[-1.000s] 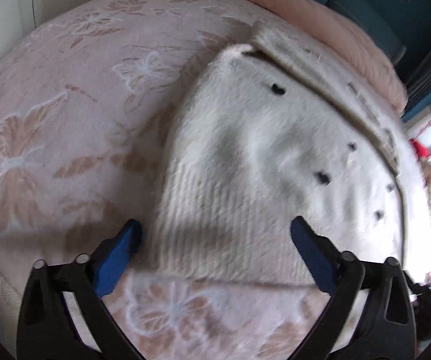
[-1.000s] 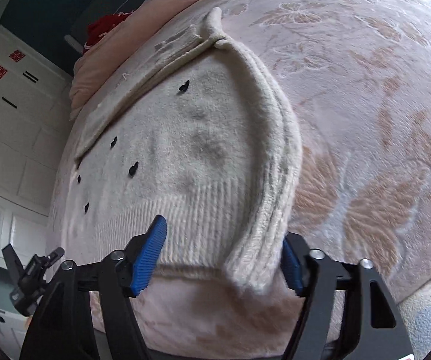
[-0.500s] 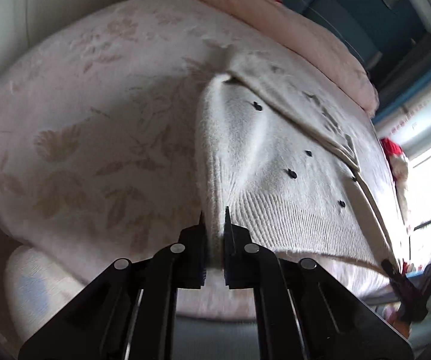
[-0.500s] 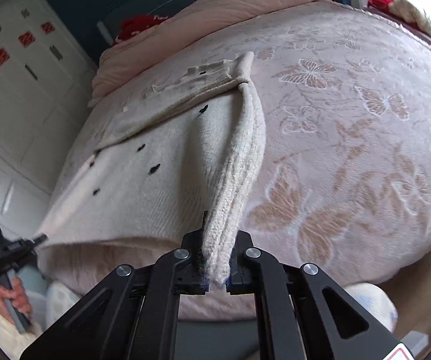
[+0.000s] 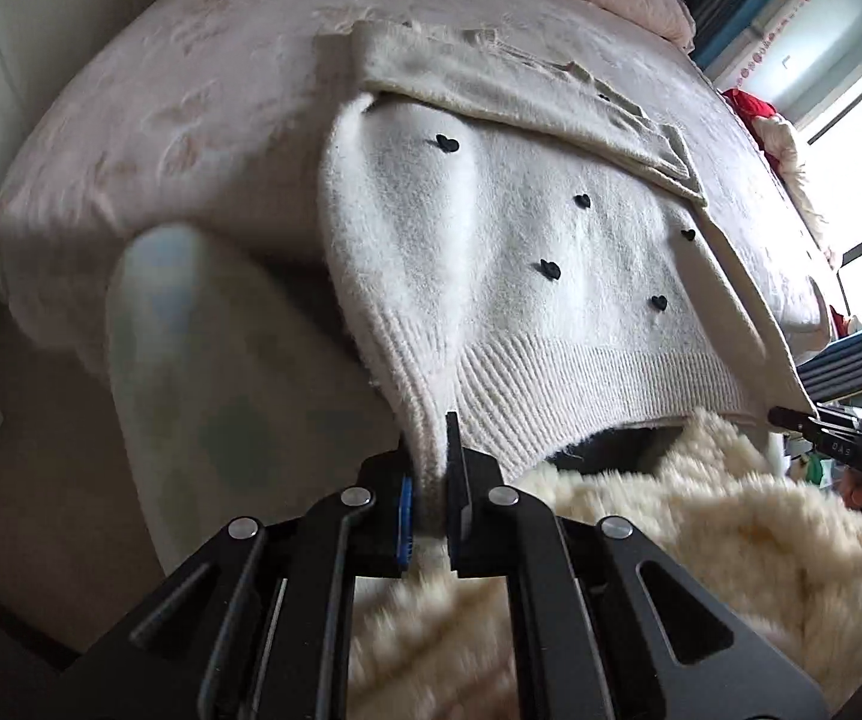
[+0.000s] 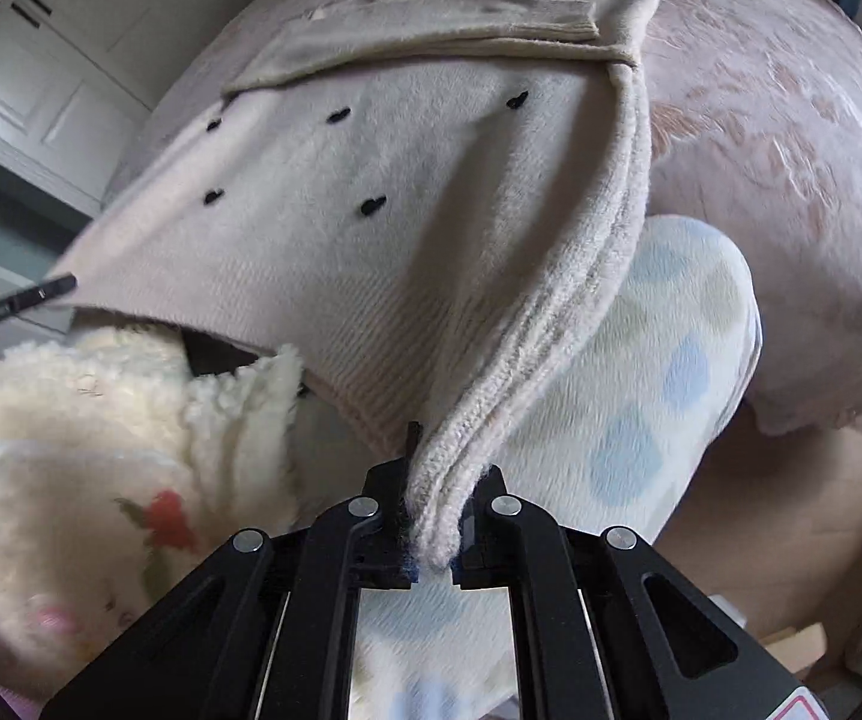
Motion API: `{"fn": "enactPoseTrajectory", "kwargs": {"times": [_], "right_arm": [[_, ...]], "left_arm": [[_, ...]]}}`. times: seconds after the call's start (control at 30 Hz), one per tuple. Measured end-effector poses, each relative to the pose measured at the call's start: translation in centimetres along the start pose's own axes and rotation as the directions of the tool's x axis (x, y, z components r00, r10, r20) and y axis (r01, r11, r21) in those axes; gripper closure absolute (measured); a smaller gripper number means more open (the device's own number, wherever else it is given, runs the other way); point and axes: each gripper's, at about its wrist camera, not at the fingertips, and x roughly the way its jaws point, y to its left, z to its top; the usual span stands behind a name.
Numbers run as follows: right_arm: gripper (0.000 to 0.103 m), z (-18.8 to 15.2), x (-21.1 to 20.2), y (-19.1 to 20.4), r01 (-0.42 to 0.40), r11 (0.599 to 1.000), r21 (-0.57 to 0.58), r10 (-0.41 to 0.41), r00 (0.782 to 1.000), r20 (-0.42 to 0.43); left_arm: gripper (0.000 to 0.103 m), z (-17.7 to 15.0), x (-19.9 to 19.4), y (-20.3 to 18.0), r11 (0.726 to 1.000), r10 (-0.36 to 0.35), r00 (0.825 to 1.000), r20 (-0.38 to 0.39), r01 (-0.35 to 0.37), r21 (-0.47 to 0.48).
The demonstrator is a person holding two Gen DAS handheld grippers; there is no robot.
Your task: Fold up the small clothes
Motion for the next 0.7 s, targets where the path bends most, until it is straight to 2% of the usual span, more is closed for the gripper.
{"fn": "enactPoseTrajectory", "kwargs": {"times": [0.1, 0.17, 0.23, 0.3, 0.37, 0.4, 0.43, 0.47, 0.5, 0.53, 0.57, 0.6, 0.63, 0.67, 0.7], "right_arm": [[0.097, 1.2, -1.7, -0.8, -0.070, 0.995, 0.067, 0.065, 0.996, 0.067], [0.097, 3.7, -3.5, -1.5, -0.109, 0.990, 0.094, 0.094, 0.983, 0.157], [0.097, 7.2, -5.4, -2.8, -0.130, 0.986, 0.108, 0.098, 0.960, 0.262], [0.096, 11.8, -6.7, -5.3, -0.174, 0.972, 0.157, 0.103, 0.920, 0.378], [0.096, 16.6, -6.2, -7.7, -0.208, 0.957, 0.200, 0.097, 0.885, 0.456], [0.094, 19.0, -5.1, -8.9, -0.181, 0.957, 0.226, 0.048, 0.869, 0.492], [0.092, 21.1, -3.5, -10.1, -0.155, 0.952, 0.262, -0.001, 0.859, 0.512], [0.092, 22.5, -1.9, -11.1, -0.143, 0.946, 0.291, -0.026, 0.861, 0.508], [0.088, 23.9, 0.0, -11.8, -0.106, 0.933, 0.344, -0.082, 0.868, 0.490], [0.085, 24.5, 1.2, -12.1, -0.087, 0.924, 0.372, -0.110, 0.872, 0.476], [0.085, 25.0, 2.2, -12.2, -0.062, 0.915, 0.399, -0.143, 0.874, 0.465], [0.082, 25.1, 2.7, -12.0, -0.034, 0.908, 0.418, -0.183, 0.865, 0.467], [0.071, 25.3, 2.9, -11.5, -0.028, 0.905, 0.424, -0.195, 0.860, 0.472], [0.064, 24.8, 2.7, -11.3, -0.035, 0.905, 0.425, -0.196, 0.850, 0.489], [0.049, 24.1, 2.4, -10.8, -0.033, 0.907, 0.421, -0.202, 0.841, 0.502]], "left_arm": [[0.097, 1.2, -1.6, -0.4, 1.000, 0.002, 0.998, 0.064, -0.002, 0.000], [0.096, 4.7, -2.8, -0.3, 1.000, -0.018, 0.991, 0.133, 0.019, -0.010], [0.096, 9.1, -3.5, -0.3, 0.999, -0.031, 0.978, 0.208, 0.032, -0.002], [0.096, 13.6, -3.2, -0.3, 1.000, -0.025, 0.961, 0.275, 0.026, 0.001], [0.096, 19.1, -1.5, -0.8, 1.000, -0.003, 0.947, 0.323, 0.004, -0.003], [0.095, 21.7, -0.2, -0.9, 1.000, 0.007, 0.943, 0.333, -0.005, -0.006], [0.091, 24.6, 2.1, -0.8, 0.999, 0.024, 0.941, 0.339, -0.014, -0.032], [0.090, 26.8, 4.4, -0.6, 0.999, 0.032, 0.947, 0.320, -0.019, -0.044], [0.089, 28.2, 6.7, -0.3, 0.997, 0.050, 0.952, 0.304, -0.028, -0.076], [0.085, 29.2, 8.4, 0.2, 0.994, 0.062, 0.957, 0.283, -0.034, -0.103], [0.085, 29.6, 9.9, 0.5, 0.990, 0.095, 0.961, 0.260, -0.063, -0.127], [0.086, 29.8, 11.1, 0.9, 0.981, 0.144, 0.958, 0.249, -0.106, -0.161], [0.085, 29.5, 11.2, 1.0, 0.979, 0.154, 0.954, 0.257, -0.113, -0.171], [0.077, 29.1, 11.0, 1.1, 0.980, 0.150, 0.949, 0.277, -0.105, -0.171], [0.068, 28.7, 10.7, 1.2, 0.981, 0.151, 0.944, 0.295, -0.105, -0.166]]}}
